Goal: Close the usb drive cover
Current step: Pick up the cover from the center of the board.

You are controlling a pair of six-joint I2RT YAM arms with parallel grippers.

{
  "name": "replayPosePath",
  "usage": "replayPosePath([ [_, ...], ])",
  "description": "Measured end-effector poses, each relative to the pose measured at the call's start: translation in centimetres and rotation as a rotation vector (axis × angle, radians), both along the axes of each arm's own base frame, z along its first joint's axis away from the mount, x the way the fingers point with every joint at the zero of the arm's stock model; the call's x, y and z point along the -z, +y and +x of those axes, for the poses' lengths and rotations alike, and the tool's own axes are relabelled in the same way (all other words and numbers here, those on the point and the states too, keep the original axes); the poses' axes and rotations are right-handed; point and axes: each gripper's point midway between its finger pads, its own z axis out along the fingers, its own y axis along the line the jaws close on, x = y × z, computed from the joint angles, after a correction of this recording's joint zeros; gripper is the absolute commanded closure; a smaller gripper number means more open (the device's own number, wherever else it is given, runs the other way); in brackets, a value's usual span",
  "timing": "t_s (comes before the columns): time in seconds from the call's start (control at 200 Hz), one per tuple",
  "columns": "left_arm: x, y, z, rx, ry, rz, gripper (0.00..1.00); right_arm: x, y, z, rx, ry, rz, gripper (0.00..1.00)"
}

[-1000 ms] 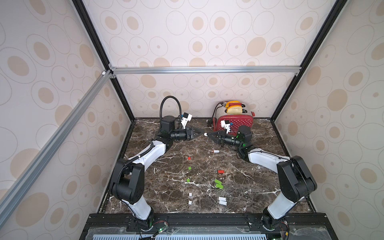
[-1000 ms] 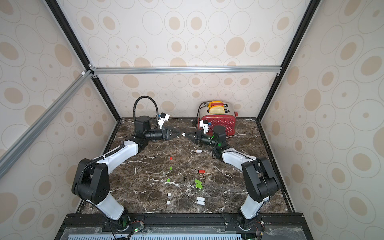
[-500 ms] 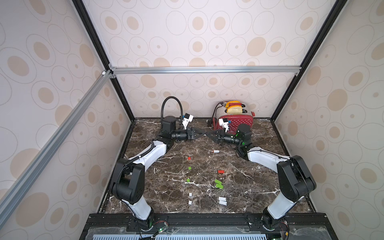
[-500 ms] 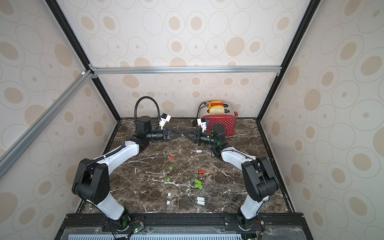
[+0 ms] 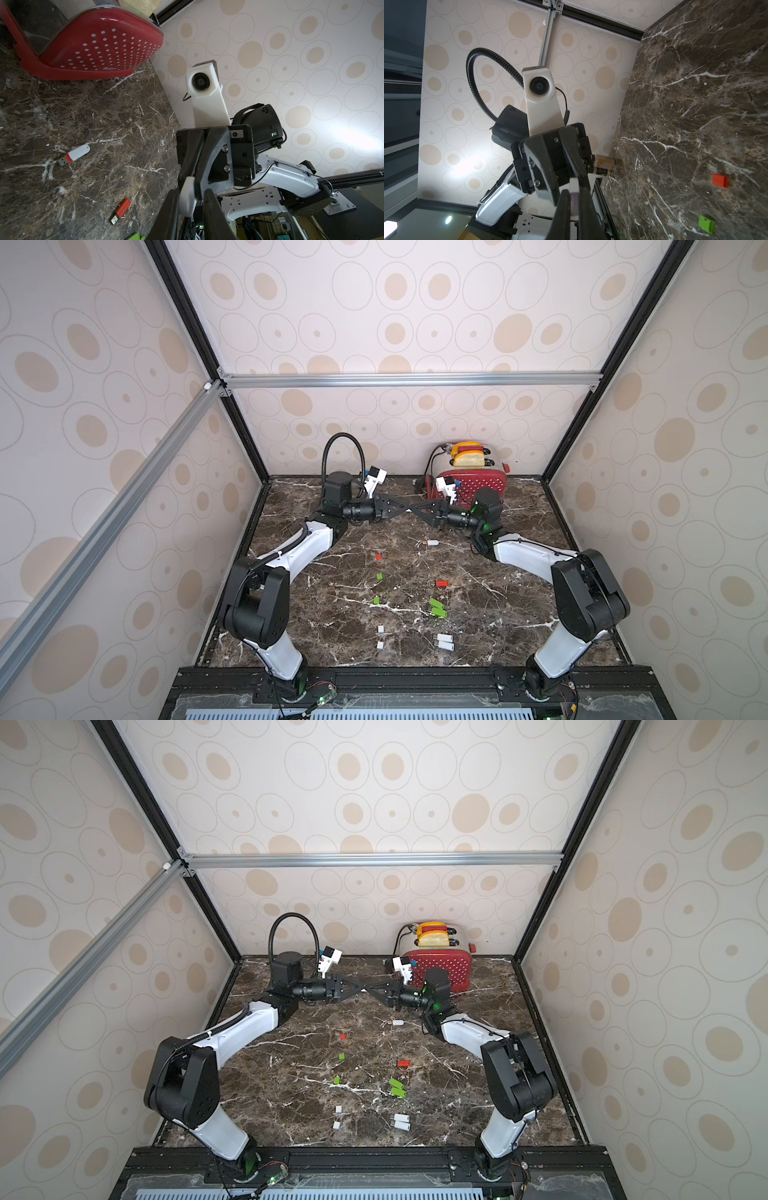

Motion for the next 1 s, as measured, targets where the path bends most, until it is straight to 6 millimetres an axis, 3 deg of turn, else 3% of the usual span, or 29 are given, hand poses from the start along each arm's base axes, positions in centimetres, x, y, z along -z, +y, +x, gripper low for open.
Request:
replayPosePath([
  [0.27,0.0,0.1,0.1,-0.004,0.008,-0.001,0.96,-0.2,0.0,0.0,-0.003,-0.014,0.004,0.92],
  [0.516,0.0,0.1,0.1,-0.004,0.012,-0.001,1.0,-0.1,0.0,0.0,-0.004,-0.021,0.002,0.88],
  [0.816,0.0,0.3,-0.5,0.019,0.012,0.004,1.0,1.3,-1.0,0.5,0.011,-0.003,-0.059,0.47],
  [1.002,-1.3,2.2,-1.2,0.006,-0.001,0.007,1.0,1.2,-5.7,2.4,0.094,-0.103,-0.249,0.25],
])
